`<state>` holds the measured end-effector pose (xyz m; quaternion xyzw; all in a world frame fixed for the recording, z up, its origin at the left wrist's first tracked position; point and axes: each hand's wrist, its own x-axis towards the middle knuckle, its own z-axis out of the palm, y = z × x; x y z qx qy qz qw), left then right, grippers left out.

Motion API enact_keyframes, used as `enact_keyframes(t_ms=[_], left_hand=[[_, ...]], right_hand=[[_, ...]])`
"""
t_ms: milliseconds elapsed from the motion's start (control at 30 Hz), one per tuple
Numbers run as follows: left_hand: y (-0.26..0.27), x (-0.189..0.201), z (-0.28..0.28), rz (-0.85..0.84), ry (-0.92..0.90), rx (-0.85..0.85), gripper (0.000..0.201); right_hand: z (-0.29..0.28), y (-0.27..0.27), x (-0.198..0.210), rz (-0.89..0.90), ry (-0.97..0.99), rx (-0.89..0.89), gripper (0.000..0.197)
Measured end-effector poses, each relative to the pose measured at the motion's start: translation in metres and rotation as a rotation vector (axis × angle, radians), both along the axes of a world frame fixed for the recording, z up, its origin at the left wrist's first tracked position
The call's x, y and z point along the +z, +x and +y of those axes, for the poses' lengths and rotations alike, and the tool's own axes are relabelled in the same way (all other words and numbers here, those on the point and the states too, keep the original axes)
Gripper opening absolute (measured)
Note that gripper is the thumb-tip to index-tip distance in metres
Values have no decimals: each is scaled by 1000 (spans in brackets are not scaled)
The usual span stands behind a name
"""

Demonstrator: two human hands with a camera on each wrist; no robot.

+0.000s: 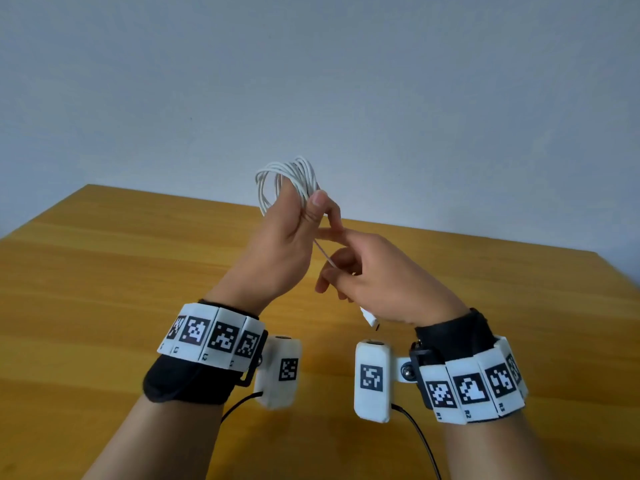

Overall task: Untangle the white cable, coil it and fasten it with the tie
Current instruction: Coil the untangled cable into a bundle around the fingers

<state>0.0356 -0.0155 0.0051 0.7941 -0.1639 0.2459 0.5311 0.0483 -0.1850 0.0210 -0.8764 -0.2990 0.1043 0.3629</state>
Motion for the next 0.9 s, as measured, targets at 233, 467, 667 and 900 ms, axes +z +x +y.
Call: enact_keyframes(t_ms=[233,467,667,900], left_hand=[[0,0,2,22,229,102,33],[0,-4,7,145,277,110,35],[-2,-1,7,269,174,62,39],[-6,1,5,376,20,-201,50]], right_hand=[[-4,0,2,107,219,-13,13],[-14,8,1,192,401,126,24],[-9,7,1,209,471,69,34],[-8,4,5,24,271,-30,29]])
